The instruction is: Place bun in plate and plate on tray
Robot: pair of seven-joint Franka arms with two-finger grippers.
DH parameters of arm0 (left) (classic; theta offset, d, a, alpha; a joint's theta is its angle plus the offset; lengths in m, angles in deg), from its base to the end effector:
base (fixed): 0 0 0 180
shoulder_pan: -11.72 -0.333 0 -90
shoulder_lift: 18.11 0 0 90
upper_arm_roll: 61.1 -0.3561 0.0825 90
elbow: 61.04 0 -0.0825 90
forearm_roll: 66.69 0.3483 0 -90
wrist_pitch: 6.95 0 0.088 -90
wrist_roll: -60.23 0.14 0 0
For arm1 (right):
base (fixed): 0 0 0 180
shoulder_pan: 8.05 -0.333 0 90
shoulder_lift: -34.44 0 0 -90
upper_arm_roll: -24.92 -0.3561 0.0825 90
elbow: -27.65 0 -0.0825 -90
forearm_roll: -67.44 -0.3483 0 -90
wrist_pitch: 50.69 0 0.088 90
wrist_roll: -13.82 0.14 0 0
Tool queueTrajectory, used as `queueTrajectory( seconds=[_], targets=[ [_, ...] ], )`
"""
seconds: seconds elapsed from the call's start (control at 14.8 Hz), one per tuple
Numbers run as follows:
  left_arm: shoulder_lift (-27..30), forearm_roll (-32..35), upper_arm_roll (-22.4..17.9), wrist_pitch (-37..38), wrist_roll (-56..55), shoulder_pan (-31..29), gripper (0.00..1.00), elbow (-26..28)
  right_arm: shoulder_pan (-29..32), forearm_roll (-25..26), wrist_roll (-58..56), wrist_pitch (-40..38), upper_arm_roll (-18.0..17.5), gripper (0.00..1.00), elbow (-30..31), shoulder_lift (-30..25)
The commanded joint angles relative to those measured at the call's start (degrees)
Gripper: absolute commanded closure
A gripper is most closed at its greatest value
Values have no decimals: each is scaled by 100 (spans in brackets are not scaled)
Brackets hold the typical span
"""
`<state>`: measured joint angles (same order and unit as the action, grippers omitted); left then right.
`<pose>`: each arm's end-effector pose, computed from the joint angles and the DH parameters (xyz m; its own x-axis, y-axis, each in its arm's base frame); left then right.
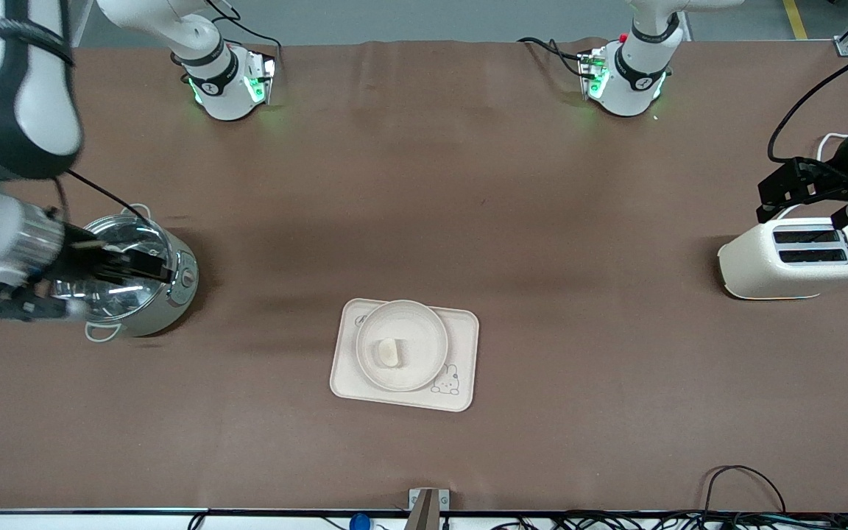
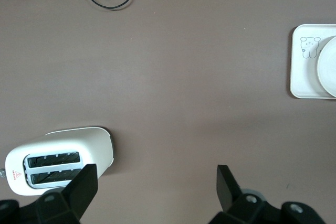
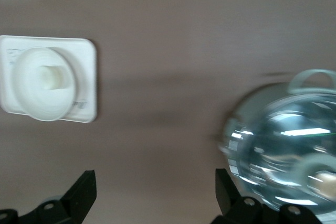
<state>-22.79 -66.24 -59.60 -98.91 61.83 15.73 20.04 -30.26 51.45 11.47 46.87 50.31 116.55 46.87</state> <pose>0.5527 -0.0515 0.6595 0.9865 -0.1232 0.1078 -0.1229 -0.9924 -0.0087 0.5922 0.0272 0.5427 0.9981 -0.0468 -0.0394 -0.0532 -0.9817 -0.1830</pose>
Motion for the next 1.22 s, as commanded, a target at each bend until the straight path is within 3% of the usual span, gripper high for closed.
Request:
queueTrajectory(
  seconds=[0.0,0.2,0.54,1.15],
  targets=[
    [-23,-27,-9,83,-1,3,0,-101,574,822,-231,70,-358,0,977,-1169],
    [-23,-27,-9,83,7,-6,0,-101,1814,1623,-232,44,-1473,0,1322,-1839],
    [-23,-27,-9,83,-1,-6,0,-101,2080,1722,-91,-9,-1713,0,1217,-1866],
    [-23,-62,-18,91,-10,-14,0,-101,1992,1713,-12,-36,-1705,0,1024,-1814]
  ],
)
